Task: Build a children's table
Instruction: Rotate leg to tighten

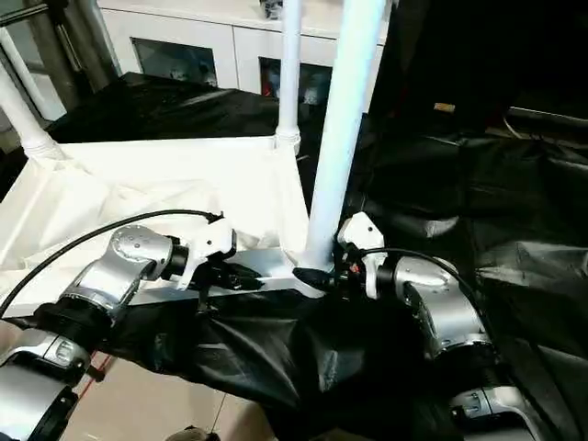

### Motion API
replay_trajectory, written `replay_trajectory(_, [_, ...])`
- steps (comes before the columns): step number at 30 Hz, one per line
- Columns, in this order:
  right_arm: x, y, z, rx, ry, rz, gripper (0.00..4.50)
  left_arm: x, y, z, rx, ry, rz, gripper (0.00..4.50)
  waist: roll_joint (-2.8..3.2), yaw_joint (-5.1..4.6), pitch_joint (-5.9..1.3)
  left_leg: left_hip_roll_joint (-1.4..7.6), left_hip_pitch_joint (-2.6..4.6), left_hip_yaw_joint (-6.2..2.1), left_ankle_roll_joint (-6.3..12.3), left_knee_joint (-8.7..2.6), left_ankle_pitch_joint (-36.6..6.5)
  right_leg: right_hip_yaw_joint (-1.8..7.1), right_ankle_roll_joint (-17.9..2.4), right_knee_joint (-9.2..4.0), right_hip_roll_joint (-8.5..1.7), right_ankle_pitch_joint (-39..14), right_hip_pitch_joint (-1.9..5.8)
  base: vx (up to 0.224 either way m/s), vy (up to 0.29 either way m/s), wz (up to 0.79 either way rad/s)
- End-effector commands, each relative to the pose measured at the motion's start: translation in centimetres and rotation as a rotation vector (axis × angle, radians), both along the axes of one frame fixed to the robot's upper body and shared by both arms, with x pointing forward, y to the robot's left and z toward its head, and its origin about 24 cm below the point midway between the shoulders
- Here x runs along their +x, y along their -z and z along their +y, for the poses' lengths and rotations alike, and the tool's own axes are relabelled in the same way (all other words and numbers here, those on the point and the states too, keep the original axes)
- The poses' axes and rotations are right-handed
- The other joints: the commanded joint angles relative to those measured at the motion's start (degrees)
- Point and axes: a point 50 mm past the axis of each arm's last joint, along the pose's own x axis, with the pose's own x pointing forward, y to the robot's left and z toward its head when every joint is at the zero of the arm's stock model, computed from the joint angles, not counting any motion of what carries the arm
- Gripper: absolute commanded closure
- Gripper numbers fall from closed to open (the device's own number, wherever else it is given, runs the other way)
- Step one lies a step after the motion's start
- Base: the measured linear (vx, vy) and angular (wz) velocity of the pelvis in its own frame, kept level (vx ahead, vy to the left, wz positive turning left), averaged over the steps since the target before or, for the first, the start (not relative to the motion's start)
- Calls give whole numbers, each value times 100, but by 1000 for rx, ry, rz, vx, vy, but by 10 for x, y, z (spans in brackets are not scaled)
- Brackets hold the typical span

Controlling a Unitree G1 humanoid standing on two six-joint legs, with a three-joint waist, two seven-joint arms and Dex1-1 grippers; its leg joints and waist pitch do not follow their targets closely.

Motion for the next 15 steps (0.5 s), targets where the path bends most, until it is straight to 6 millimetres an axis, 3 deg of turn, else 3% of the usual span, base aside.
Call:
replay_trajectory(1, [-6, 12, 6, 23, 18, 63, 178, 3, -5, -9, -42, -32, -27, 450, -44, -16, -393, 233, 64, -35, 402, -305, -924, 263, -1255, -360, -466, -1081, 319, 0, 0, 0])
replay_trajectory(6, [0, 24, 8, 12, 153, 92, 178, 10, -5, -15, -45, -120, -41, 450, -41, -64, -347, 224, 106, -61, 186, -338, -1394, 262, -1056, -461, -486, -1992, 277, 0, 0, 0])
replay_trajectory(9, [18, 45, 22, -34, 497, 141, 178, 24, -5, -35, -53, -318, -78, 450, -24, -177, -312, 211, 121, -96, -34, -369, -1699, 251, -975, -480, -470, -2439, 224, 0, 0, 0])
replay_trajectory(10, [21, 49, 29, -47, 559, 171, 178, 27, -5, -42, -55, -366, -84, 450, -29, -216, -309, 192, 158, -124, -119, -367, -1921, 219, -851, -533, -480, -2813, 224, 0, 0, 0])
replay_trajectory(11, [22, 51, 36, -46, 576, 188, 178, 28, -5, -48, -59, -387, -86, 450, -38, -279, -302, 178, 141, -127, -111, -369, -1968, 218, -785, -561, -484, -2912, 230, 0, 0, 0])
replay_trajectory(15, [26, 51, 56, -32, 605, 188, 178, 28, -7, -62, -72, -407, -96, 450, -39, -301, -282, 155, 172, -121, 43, -353, -2111, 213, -677, -638, -490, -3164, 184, 0, 0, 0])
